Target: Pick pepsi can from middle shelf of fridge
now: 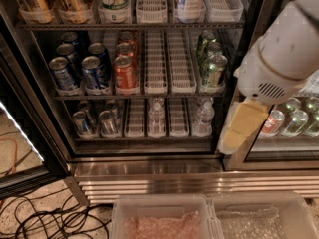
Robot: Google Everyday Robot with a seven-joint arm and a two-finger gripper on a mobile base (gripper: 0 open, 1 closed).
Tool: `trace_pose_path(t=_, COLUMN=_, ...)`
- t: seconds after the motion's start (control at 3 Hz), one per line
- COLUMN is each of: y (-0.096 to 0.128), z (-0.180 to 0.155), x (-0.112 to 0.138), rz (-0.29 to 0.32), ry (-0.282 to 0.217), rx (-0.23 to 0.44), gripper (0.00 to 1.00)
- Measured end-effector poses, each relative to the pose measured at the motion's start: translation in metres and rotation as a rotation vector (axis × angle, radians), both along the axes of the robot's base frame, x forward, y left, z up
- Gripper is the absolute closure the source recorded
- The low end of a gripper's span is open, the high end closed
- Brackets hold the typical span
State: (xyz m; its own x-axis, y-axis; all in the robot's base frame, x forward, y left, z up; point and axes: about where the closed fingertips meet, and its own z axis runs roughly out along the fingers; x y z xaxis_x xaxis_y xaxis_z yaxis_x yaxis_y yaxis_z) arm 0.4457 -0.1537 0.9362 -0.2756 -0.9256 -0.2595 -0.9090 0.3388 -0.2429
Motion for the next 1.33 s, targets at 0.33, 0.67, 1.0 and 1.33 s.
trace_pose_path(t=0.33, y=0.042, z=-0.039, x=0.004, rz=-0.046, ry=0.002, rx=0.027, gripper=0.0)
trace_pose_path(t=0.67, y=0.086, z=-0.071, x=0.005, rz=-0.046, ry=0.042, rx=0.073, gripper=0.0)
trace_pose_path(t=1.0, y=0.091, z=-0.072, x=0.001, rz=-0.03, ry=0.037, rx=0.062, gripper=0.0)
trace_pose_path(t=1.33, y=0.107, z=-0.102, x=-0.008, rz=-0.073, ry=0.029, rx=0.065, gripper=0.0)
